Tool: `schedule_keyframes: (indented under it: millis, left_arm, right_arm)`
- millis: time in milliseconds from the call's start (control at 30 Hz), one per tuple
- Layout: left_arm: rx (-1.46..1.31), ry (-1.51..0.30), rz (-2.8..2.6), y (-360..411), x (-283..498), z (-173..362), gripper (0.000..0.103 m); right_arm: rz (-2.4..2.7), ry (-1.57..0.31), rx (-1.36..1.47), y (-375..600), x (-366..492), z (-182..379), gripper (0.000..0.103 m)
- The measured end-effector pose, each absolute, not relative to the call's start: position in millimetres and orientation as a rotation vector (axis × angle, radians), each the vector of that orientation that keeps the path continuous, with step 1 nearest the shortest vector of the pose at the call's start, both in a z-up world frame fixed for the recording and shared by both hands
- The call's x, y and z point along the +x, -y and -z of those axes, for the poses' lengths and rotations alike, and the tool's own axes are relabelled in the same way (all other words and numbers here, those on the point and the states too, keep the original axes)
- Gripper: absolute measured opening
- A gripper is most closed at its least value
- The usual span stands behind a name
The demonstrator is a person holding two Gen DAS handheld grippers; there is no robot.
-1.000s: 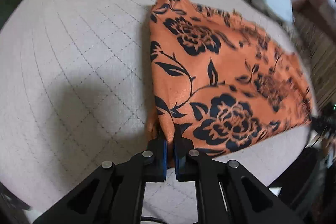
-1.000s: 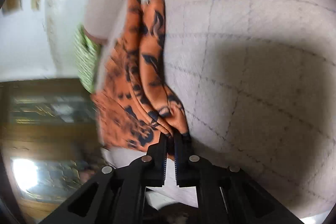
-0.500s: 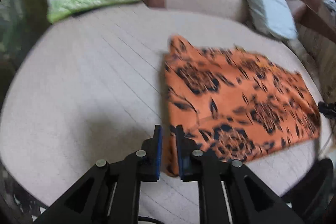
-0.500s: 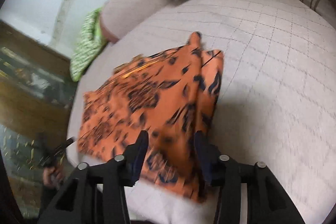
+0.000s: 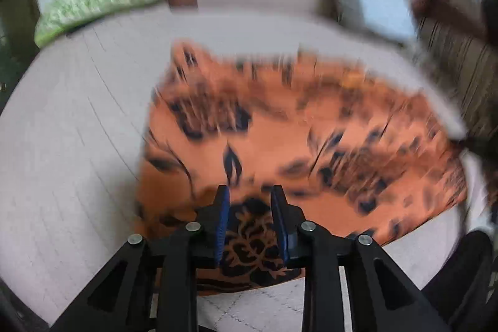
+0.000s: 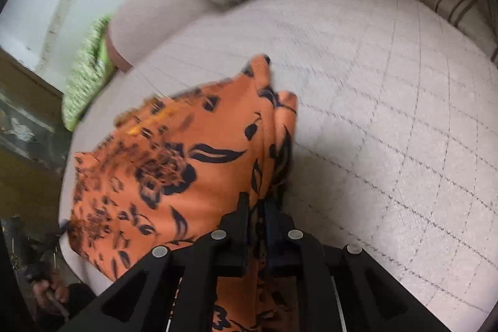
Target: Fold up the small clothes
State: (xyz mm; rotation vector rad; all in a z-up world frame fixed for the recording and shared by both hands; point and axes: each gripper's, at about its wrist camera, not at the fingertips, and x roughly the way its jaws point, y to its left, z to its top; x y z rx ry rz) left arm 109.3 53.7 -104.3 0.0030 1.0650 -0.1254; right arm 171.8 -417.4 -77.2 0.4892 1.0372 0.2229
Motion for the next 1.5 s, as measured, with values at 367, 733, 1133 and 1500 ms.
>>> schedule_keyframes:
  millis: [367,733,1133,1500]
  left_arm:
    - [0.015,-1.081,0.114,-51,116,109,0.036]
    - [-0.085,-1.031,0.074,-76,133,104,0.049]
    - [-0.236,-0.98,-0.044,-109,130,118,0.042]
    - [-0.642,-0.831,-0.16,-205,99,101,0.052]
  right_arm:
    - [-0.479,-1.065,0.624,385,211,57,0.05]
    - [-0.261,-1.101,0.53,384,216,85,0.065]
    - [-0.614,-1.195,0.32,242,235,63,0.062]
    - [-0.469,-1.248,0.216,151,278,80,0.062]
